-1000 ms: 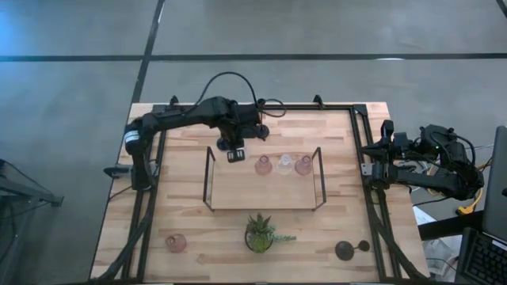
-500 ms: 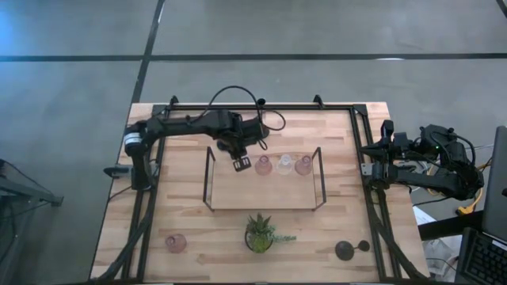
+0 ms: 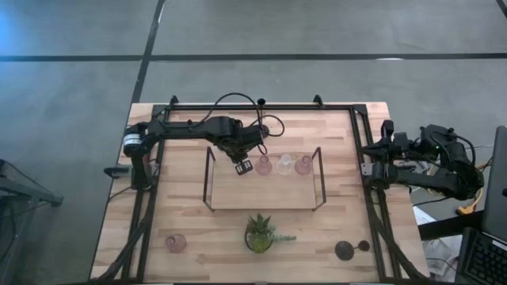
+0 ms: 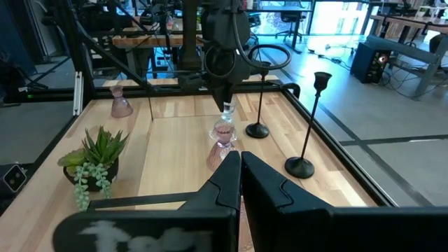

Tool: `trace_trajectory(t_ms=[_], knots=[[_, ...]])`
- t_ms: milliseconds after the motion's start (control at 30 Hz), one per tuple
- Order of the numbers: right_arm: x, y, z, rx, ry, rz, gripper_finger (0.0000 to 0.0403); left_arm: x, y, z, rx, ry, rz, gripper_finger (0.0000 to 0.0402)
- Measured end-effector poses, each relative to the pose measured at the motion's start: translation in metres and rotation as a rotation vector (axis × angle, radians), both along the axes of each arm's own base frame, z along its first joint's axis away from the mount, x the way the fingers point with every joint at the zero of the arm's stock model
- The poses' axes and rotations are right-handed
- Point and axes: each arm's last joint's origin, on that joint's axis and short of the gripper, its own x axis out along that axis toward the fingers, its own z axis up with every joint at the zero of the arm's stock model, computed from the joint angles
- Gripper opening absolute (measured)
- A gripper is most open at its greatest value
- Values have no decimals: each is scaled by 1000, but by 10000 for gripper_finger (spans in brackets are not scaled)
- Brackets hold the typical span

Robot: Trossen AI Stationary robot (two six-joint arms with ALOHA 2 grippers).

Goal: Pick & Place candle stick holders
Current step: Put the transparent candle holder on the shelf

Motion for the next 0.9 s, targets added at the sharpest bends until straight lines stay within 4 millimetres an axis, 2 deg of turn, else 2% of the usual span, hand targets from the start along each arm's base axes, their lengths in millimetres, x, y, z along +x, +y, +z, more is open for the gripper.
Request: trace_trajectory(t_ms=[433,567,900], knots=[[0,0,0,0,0,0,8,1,-9,-1,-6,-3,-9,37],[0,0,0,0,0,0,8,3,-12,0,-59,-23,-25,37],[0,0,0,0,0,0,8,3,-13,-1,-72,-19,-28,37]])
